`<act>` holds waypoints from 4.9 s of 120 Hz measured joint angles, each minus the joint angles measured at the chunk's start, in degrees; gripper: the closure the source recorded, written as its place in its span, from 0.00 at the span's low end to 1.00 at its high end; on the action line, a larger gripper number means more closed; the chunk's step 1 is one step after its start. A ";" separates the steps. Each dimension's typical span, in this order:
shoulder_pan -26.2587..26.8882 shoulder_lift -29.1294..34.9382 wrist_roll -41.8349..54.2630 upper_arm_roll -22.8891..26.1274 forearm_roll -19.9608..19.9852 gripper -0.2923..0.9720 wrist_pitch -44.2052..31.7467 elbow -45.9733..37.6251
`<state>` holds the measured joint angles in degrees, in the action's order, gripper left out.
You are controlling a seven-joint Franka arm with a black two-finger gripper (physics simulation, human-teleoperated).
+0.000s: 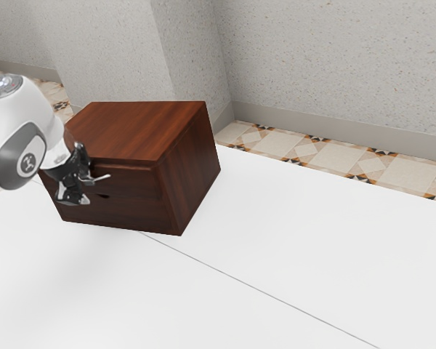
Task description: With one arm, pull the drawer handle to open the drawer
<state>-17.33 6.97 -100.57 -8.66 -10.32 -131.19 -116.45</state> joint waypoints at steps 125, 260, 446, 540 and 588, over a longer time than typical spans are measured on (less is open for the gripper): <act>-1.20 16.04 -1.60 0.49 -0.35 0.62 -1.61 -15.67; -1.92 23.76 6.39 0.21 -0.83 0.61 7.40 -19.44; -2.79 28.35 7.42 0.22 -0.86 0.56 9.51 -22.14; -2.63 28.24 7.38 3.37 -0.47 0.66 14.44 -16.39; 21.09 7.26 5.01 -6.69 4.50 0.53 31.54 15.21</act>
<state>3.75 14.23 -95.56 -15.35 -5.83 -99.65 -101.24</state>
